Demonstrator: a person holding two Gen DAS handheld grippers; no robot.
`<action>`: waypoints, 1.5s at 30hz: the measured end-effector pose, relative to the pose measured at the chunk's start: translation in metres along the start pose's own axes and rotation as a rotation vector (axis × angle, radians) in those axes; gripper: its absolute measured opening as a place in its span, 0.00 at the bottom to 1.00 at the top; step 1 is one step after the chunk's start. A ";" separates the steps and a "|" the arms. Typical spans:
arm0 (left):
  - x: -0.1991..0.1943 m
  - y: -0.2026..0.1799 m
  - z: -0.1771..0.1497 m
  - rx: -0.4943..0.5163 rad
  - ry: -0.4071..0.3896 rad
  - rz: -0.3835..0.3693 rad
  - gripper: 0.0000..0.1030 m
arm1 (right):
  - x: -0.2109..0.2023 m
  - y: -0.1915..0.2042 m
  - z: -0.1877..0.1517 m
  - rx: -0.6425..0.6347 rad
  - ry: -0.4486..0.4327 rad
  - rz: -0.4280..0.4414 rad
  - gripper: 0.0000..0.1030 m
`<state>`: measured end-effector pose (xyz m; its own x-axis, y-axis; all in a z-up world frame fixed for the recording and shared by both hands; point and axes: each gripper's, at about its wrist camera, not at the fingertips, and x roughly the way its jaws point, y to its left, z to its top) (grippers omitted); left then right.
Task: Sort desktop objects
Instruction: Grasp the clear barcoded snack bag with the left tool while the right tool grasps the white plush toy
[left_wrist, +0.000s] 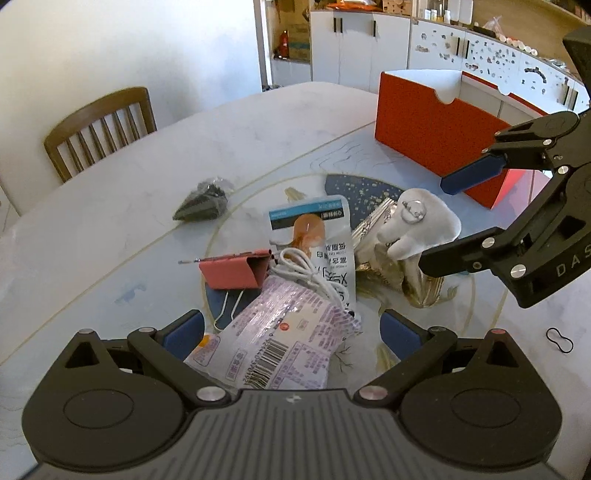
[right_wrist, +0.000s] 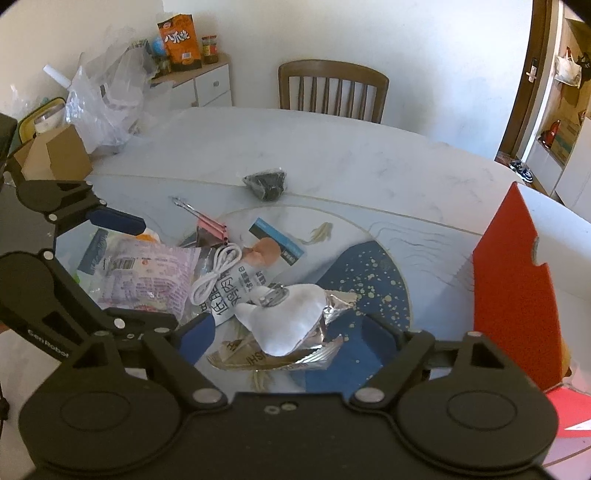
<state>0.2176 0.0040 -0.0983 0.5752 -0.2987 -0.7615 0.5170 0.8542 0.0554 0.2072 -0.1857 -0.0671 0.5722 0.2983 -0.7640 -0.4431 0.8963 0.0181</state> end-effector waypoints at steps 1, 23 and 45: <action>0.000 0.001 -0.001 -0.005 0.000 0.000 0.99 | 0.001 0.000 0.000 0.000 0.002 -0.001 0.82; -0.003 -0.001 -0.008 0.000 0.006 0.041 0.62 | 0.011 0.003 0.004 0.025 0.002 -0.016 0.53; -0.042 -0.014 -0.002 -0.166 -0.052 0.050 0.52 | -0.030 -0.019 -0.005 0.092 -0.054 0.024 0.48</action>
<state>0.1852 0.0050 -0.0685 0.6317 -0.2716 -0.7261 0.3776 0.9258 -0.0177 0.1949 -0.2132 -0.0478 0.5994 0.3352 -0.7269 -0.3936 0.9142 0.0970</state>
